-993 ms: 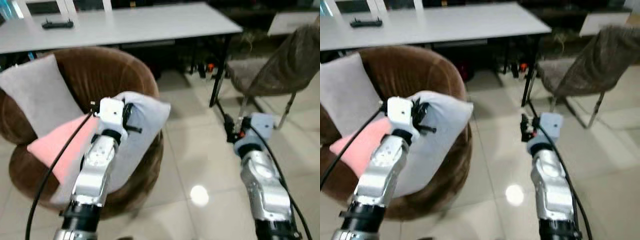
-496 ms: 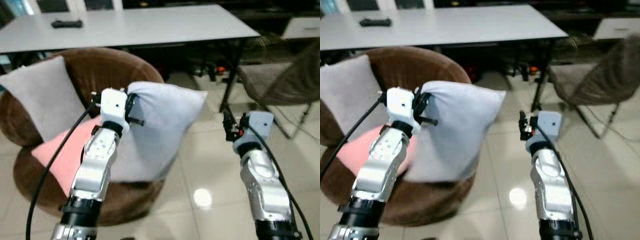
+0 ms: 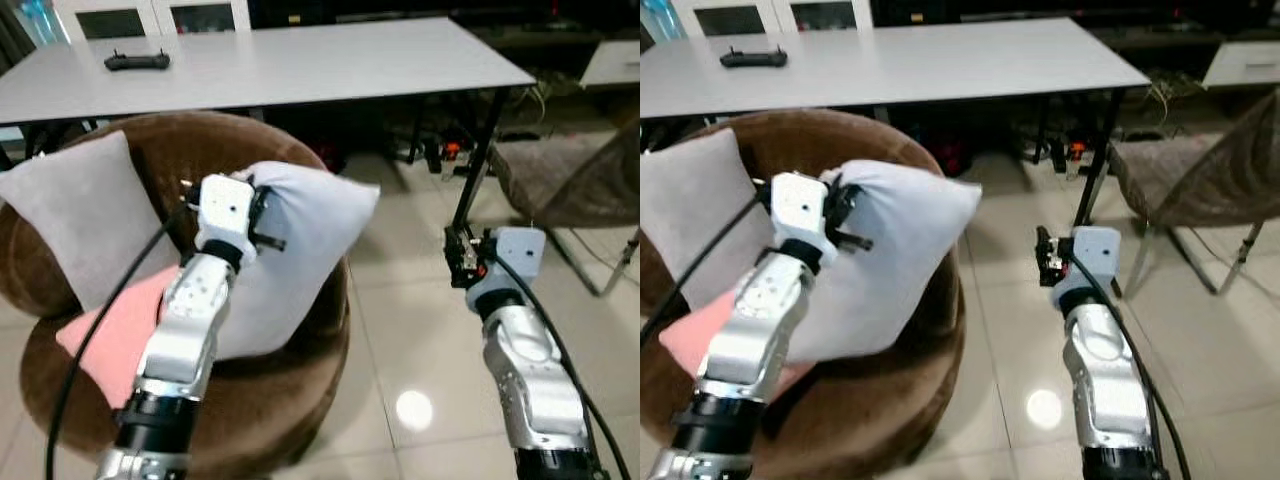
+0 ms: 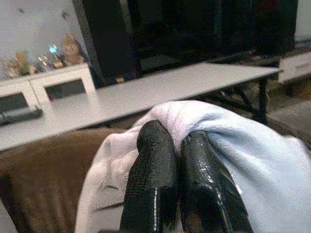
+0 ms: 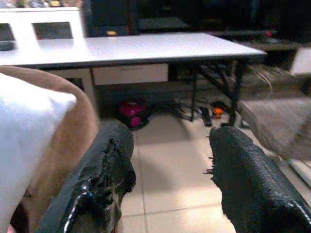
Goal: Move the pillow to the sofa from floor
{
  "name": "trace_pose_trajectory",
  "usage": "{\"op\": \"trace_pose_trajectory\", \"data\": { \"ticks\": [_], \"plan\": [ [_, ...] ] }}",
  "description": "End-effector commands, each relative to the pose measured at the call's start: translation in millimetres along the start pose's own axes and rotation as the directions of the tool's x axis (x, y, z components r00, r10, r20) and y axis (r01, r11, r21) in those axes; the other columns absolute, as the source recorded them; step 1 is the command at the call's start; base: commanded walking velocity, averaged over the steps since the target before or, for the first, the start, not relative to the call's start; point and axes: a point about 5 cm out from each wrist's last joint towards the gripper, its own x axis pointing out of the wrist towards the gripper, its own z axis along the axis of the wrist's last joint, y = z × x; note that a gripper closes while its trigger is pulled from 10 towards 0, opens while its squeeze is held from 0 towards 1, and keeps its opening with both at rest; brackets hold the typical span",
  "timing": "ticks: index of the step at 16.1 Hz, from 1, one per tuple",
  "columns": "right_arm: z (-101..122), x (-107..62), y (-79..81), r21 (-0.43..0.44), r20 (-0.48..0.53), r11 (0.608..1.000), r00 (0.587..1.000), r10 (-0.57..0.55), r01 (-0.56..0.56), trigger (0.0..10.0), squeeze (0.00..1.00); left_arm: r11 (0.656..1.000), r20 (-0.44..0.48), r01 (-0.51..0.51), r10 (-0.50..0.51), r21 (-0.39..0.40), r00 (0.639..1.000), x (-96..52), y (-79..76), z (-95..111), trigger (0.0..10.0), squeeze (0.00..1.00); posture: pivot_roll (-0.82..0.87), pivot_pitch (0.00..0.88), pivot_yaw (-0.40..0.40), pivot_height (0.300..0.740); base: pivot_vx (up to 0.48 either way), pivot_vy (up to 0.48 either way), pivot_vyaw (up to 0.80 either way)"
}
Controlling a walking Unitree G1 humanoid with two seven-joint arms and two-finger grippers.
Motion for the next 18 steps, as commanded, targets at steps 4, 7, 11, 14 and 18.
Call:
{"op": "trace_pose_trajectory", "data": {
  "ticks": [4,7,11,14,18],
  "plan": [
    [4,0.0,15.9,0.031,0.008,0.993,0.994,0.112,-0.112,10.0,0.0,0.998,0.057,-0.054,0.052,0.021,0.997,-3.7,14.4,15,10.0,0.0,0.0,0.0,0.036,0.74,0.352,0.0,0.33],
    [6,-3.4,16.5,0.001,0.01,0.984,0.984,0.178,-0.178,10.0,0.0,0.999,0.046,-0.041,0.04,0.022,0.998,-6.4,12.8,13,10.0,0.0,0.0,0.0,0.035,0.74,0.0,0.0,0.0],
    [15,-5.4,15.9,-0.02,0.058,0.95,0.949,0.311,-0.31,10.0,0.0,0.998,-0.055,0.036,-0.032,0.056,0.998,-3.8,11.0,-10,10.0,0.0,0.0,0.0,0.026,0.74,0.0,0.0,0.0],
    [25,-9.3,28.6,-0.022,0.065,0.836,0.834,0.548,-0.548,10.0,0.0,0.995,-0.091,0.062,-0.055,0.074,0.994,6.4,22.5,-25,10.0,0.0,0.0,0.0,0.016,0.74,0.0,0.0,0.0],
    [27,-3.8,52.1,-0.108,-0.035,0.601,0.607,0.794,-0.792,10.0,0.0,0.984,-0.112,0.096,-0.079,0.151,0.991,26.0,46.5,-28,10.0,0.0,-0.02,0.0,0.001,0.74,0.0,0.0,0.0]
  ]
}}
